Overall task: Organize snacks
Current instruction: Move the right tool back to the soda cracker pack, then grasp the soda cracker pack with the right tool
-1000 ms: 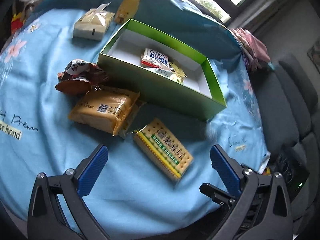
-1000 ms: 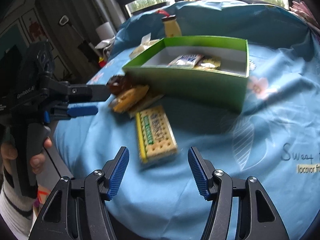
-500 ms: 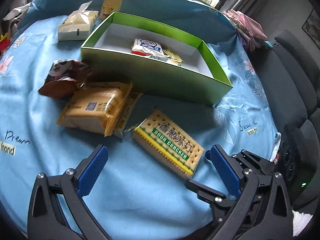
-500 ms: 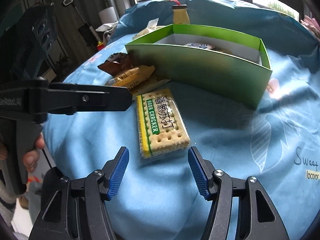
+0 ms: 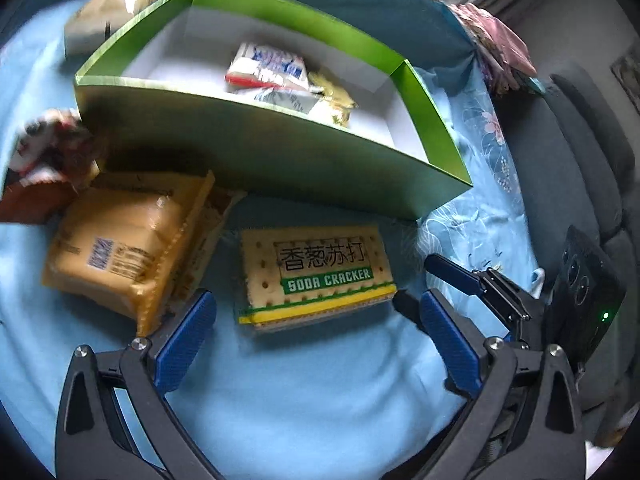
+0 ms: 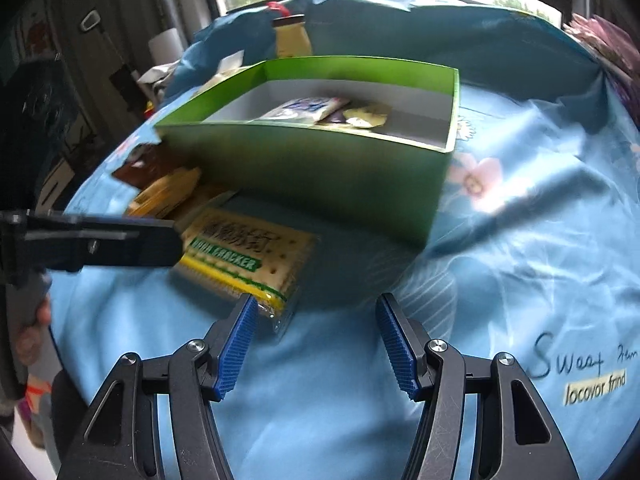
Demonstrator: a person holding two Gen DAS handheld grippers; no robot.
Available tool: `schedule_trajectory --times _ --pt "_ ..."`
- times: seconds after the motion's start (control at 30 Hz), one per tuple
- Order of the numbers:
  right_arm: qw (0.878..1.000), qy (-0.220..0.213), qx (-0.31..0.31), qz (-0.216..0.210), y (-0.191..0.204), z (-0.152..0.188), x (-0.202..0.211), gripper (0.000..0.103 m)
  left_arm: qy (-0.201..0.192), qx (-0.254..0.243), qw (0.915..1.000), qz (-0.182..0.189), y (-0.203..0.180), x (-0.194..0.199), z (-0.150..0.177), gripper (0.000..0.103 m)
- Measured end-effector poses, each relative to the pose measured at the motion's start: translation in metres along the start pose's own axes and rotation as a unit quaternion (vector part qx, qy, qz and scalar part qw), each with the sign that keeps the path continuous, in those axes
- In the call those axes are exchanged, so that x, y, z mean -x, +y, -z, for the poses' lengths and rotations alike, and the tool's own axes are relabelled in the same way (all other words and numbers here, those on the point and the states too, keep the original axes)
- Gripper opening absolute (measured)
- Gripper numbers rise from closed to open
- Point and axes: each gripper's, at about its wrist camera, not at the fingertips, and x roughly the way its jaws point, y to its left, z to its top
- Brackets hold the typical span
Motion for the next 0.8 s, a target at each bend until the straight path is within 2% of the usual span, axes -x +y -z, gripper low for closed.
schedule_trajectory --times 0.1,0.17,0.27,0.33,0.37,0.5,0.63,0.73,0.8 --pt "0.997 -0.005 -0.041 -0.062 -0.014 -0.005 0.003 0.062 0.010 0.022 0.9996 0.018 0.006 -0.002 -0.002 0.100" --pt "0.990 0.004 -0.082 -0.117 -0.025 -0.006 0.001 0.062 0.015 0.029 0.9991 0.025 0.007 -0.002 -0.002 0.097" --pt "0.979 0.015 -0.119 -0.167 -0.031 -0.006 -0.005 0.062 0.016 0.041 0.9985 0.032 0.012 0.000 -0.003 0.096" --pt "0.973 0.024 -0.131 -0.187 -0.030 -0.007 -0.012 0.062 0.017 0.051 0.9981 0.031 0.016 0.000 -0.003 0.088" --pt "0.972 0.028 -0.134 -0.191 -0.029 -0.008 -0.015 0.062 0.017 0.055 0.9979 0.028 0.018 0.000 -0.003 0.084" --pt "0.970 0.042 -0.138 -0.196 -0.023 -0.011 -0.028 0.056 0.016 0.061 0.9976 0.030 0.022 0.002 -0.005 0.078" --pt "0.972 0.047 -0.132 -0.191 -0.019 -0.014 -0.033 0.049 0.015 0.058 0.9978 0.028 0.022 0.000 -0.005 0.077" --pt "0.974 0.051 -0.125 -0.180 -0.020 -0.015 -0.037 0.037 0.013 0.053 0.9984 0.008 0.020 -0.002 -0.006 0.069" --pt "0.976 0.051 -0.122 -0.175 -0.020 -0.014 -0.037 0.032 0.010 0.047 0.9987 -0.015 0.019 -0.003 -0.004 0.055"
